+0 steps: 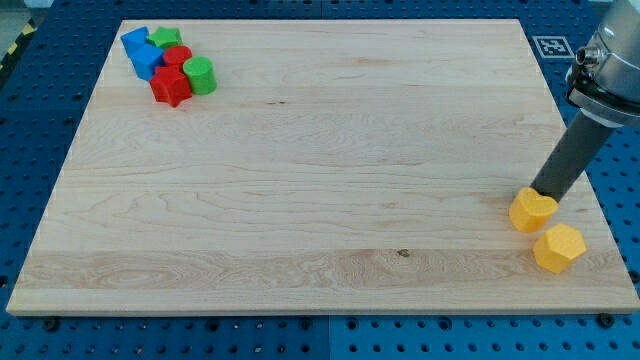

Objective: Push the yellow heart closer to the yellow hexagon

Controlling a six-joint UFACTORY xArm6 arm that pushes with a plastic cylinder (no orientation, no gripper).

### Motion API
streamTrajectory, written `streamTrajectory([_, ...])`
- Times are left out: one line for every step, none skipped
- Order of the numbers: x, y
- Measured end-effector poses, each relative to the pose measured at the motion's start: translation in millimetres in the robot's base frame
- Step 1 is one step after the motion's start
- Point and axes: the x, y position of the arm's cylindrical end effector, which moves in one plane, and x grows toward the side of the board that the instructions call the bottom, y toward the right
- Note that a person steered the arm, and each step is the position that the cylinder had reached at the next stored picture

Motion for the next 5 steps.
streamTrajectory([-44.8,0.0])
streamTrajectory([-59.3,0.0])
streamTrajectory([-62.9,0.0])
streamTrajectory([-46.2,0.0])
streamTrajectory([-20.7,0.0])
